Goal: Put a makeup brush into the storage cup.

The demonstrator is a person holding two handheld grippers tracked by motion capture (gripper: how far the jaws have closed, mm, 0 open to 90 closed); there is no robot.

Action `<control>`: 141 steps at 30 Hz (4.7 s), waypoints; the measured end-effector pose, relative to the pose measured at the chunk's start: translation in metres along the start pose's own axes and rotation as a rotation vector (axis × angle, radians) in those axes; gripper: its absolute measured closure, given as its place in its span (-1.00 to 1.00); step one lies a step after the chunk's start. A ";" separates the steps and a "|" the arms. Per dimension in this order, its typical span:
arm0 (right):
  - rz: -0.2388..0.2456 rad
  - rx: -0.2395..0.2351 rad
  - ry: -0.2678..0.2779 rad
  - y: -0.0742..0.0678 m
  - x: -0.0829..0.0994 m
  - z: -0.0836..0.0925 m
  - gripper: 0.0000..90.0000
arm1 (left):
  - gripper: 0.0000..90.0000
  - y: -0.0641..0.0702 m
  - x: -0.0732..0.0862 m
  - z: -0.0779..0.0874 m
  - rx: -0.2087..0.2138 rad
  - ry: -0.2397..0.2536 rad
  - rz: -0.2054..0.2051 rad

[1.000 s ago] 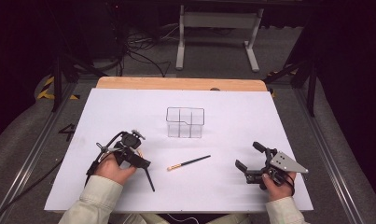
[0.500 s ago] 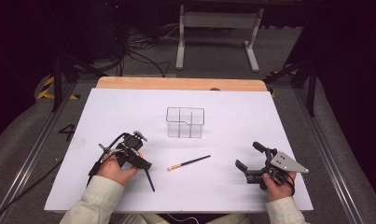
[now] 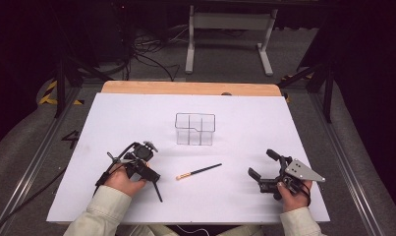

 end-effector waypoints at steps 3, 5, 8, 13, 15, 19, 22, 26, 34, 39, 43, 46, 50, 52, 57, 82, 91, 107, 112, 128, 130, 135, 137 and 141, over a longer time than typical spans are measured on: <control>0.001 -0.001 0.000 0.000 0.000 0.000 -0.98 | -0.60 -0.001 0.000 0.001 0.003 -0.004 0.005; 0.001 -0.001 0.000 0.000 0.000 0.000 -0.98 | -0.56 -0.001 0.001 0.002 0.008 -0.007 0.013; 0.001 -0.002 -0.001 0.000 0.000 0.000 -0.98 | -0.46 -0.003 0.001 0.003 0.011 -0.021 0.019; 0.004 -0.002 -0.003 0.000 0.000 0.000 -0.98 | -0.33 -0.001 0.003 0.005 0.007 -0.047 0.039; 0.004 -0.002 -0.004 0.000 0.000 0.000 -0.98 | -0.18 -0.001 0.004 0.006 0.004 -0.046 0.050; 0.008 0.002 -0.008 -0.001 0.000 -0.001 -0.98 | -0.05 0.003 0.007 0.007 -0.004 -0.058 0.050; 0.018 0.001 -0.013 -0.002 0.000 -0.001 -0.98 | 0.15 0.006 0.006 0.008 -0.002 -0.060 0.038; 0.016 -0.001 -0.013 -0.002 0.000 -0.001 -0.98 | 0.36 0.005 0.006 0.009 -0.003 -0.061 0.031; 0.023 0.003 -0.023 -0.002 0.000 -0.002 -0.99 | 0.83 0.003 0.006 0.010 -0.008 -0.079 0.004; 0.023 -0.002 -0.037 -0.002 0.000 -0.004 -0.99 | 0.84 0.002 0.006 0.010 -0.020 -0.082 -0.032; 0.025 0.003 -0.057 -0.002 0.001 -0.006 -0.98 | 0.84 0.001 0.007 0.010 0.002 -0.070 -0.043; 0.033 0.004 -0.064 -0.003 0.000 -0.006 -0.97 | 0.84 0.002 0.007 0.013 0.032 -0.046 -0.063; 0.031 0.011 -0.051 -0.002 -0.002 -0.004 -0.97 | 0.85 0.005 0.007 0.019 0.053 -0.010 -0.074; 0.025 0.012 -0.039 -0.001 -0.004 -0.001 -0.97 | 0.85 0.005 0.007 0.023 0.061 0.012 -0.093; 0.020 0.013 -0.029 -0.001 -0.005 0.001 -0.97 | 0.85 0.006 0.007 0.037 0.086 0.096 -0.107; 0.009 0.014 -0.019 0.001 -0.006 0.003 -0.97 | 0.85 0.006 0.012 0.085 0.115 0.433 -0.130; 0.013 0.015 -0.023 0.001 -0.005 0.003 -0.97 | 0.85 0.006 0.014 0.095 0.067 0.546 -0.177; 0.012 0.029 -0.021 0.002 -0.004 0.007 -0.97 | 0.85 0.011 0.010 0.106 0.120 0.768 -0.259; 0.014 0.031 -0.027 0.002 -0.002 0.008 -0.97 | 0.85 0.011 0.008 0.110 0.151 0.853 -0.296; 0.008 0.077 -0.023 0.003 0.005 0.028 -0.97 | 0.85 0.012 -0.015 0.113 0.263 1.026 -0.332; 0.003 0.078 -0.021 0.003 0.005 0.029 -0.97 | 0.85 0.013 -0.015 0.115 0.254 1.056 -0.354; 0.000 0.075 -0.023 0.003 0.006 0.029 -0.97 | 0.85 0.017 -0.015 0.118 0.241 1.109 -0.408; 0.002 0.075 -0.024 0.003 0.006 0.029 -0.97 | 0.85 0.018 -0.017 0.118 0.257 1.125 -0.413; 0.000 0.076 -0.021 0.003 0.005 0.030 -0.97 | 0.85 0.018 -0.019 0.119 0.278 1.139 -0.411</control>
Point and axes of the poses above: each handheld gripper's, and its own axes: z roughly backward along the jaws, x roughly out of its underside, y roughly to its right, the point moved 7 cm from there along -z, roughly forward along the jaws, and after that the axes turned 14 degrees about -y, right-handed, at the moved point
